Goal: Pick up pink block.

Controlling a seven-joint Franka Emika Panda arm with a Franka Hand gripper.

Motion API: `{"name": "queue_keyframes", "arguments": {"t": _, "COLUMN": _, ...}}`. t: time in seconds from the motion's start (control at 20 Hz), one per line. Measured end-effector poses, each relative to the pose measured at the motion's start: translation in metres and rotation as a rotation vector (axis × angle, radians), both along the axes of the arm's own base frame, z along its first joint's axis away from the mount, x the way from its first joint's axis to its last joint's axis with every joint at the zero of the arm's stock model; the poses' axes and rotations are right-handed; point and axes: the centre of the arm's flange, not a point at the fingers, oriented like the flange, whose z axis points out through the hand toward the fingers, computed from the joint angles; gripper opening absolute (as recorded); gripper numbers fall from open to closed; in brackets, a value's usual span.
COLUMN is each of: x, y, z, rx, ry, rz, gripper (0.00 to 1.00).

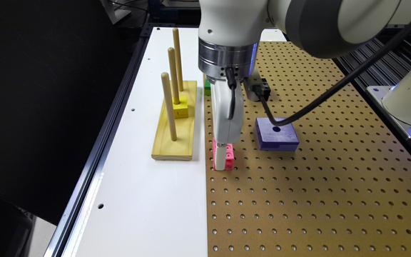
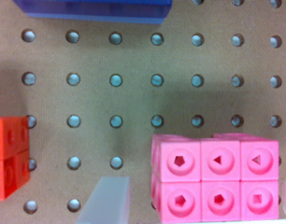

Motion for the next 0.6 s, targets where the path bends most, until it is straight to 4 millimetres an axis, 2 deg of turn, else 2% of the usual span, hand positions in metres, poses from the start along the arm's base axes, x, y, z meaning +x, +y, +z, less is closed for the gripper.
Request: {"name": "queue_keyframes", "arguments": {"t": 0.6, "x": -0.0011, "y": -0.0002, "z": -0.0048, "rx": -0.001, "ry": 0.009, "rz": 0.0, "gripper": 1.0}}
